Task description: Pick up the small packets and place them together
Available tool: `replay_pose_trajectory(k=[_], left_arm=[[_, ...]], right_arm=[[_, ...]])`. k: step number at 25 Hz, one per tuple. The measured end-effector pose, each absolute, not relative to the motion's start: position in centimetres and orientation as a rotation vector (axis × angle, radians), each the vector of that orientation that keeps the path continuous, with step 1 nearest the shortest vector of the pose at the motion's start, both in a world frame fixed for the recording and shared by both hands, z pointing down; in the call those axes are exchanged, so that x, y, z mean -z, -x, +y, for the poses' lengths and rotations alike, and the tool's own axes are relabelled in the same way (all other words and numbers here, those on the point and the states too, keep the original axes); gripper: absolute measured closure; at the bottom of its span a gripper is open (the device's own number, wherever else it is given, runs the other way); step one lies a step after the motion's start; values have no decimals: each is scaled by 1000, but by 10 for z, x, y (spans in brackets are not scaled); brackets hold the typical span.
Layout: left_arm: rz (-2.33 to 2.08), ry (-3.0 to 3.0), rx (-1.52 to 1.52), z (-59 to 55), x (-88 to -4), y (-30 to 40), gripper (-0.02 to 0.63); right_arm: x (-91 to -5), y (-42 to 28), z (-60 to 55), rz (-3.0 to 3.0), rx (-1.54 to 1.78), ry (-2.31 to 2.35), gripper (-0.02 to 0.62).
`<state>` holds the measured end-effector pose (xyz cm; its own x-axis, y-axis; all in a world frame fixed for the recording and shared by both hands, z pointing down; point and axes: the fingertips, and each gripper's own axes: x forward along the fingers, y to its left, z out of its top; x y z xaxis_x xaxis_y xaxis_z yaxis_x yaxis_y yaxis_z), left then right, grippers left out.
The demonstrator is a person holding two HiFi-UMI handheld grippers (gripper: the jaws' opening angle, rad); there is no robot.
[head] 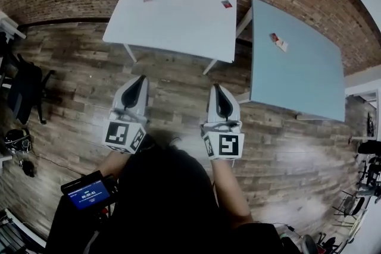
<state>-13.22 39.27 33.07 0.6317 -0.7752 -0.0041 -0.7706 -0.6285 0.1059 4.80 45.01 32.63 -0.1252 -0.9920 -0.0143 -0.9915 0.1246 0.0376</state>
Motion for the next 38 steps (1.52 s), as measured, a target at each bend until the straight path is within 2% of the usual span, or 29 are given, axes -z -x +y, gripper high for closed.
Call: replay_pose_trajectory(k=[12, 38], left_arm=[[-1253, -2786, 125, 378, -338, 116, 606], [-1190, -2752, 92, 105, -344, 121, 606]], right_arm=[[-332, -45, 426, -2304, 76, -2066, 592], [-345, -65, 187, -2143, -40, -2167, 592]])
